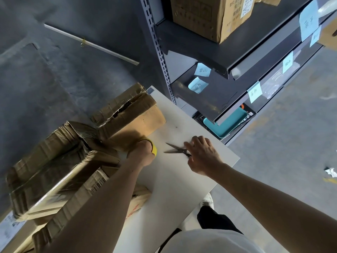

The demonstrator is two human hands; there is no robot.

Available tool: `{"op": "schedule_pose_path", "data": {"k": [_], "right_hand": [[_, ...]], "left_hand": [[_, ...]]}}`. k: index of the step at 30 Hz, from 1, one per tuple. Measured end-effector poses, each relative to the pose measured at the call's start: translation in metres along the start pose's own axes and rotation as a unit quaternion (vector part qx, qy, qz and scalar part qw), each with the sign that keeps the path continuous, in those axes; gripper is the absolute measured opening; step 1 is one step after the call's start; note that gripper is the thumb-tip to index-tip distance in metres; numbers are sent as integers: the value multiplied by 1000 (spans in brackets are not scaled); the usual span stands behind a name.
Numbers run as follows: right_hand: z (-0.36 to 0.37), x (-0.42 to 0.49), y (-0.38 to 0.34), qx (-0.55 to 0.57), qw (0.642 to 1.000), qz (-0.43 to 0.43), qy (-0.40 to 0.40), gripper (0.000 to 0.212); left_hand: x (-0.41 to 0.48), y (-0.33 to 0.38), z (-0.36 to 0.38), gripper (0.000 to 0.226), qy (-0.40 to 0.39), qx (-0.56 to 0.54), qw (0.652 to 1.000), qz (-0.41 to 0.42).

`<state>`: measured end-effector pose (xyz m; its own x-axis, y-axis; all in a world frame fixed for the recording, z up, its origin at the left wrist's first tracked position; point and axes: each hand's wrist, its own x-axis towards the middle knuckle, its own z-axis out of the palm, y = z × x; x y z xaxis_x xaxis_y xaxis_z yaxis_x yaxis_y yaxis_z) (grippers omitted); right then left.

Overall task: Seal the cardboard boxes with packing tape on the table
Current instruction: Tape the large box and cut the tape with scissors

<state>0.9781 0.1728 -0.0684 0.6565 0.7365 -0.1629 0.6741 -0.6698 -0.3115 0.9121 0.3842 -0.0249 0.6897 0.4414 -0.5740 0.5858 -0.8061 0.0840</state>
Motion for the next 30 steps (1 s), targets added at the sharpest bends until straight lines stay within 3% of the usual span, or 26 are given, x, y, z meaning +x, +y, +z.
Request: {"op": "schedule_pose_path", "data": {"k": [5,10,19,25,30], "right_hand": [[3,-2,-1,47,998,-13,40,37],[4,-2,-1,57,998,-31,27,56],[-12,5,-23,52,996,-67,15,73],[-23,11,-46,60,991,-120,-2,79],[-24,12,-72,107,984,-143,18,80]], "left_hand": [[0,-1,4,4,-10,10,1000,13],[0,-5,3,26,-24,-12,1000,4],[-30,-11,-30,31,78,-33,995,48],[-63,-31,-40,29,89,-85,990,64],[-93,-46,-38,21,108,-105,988,29]]}}
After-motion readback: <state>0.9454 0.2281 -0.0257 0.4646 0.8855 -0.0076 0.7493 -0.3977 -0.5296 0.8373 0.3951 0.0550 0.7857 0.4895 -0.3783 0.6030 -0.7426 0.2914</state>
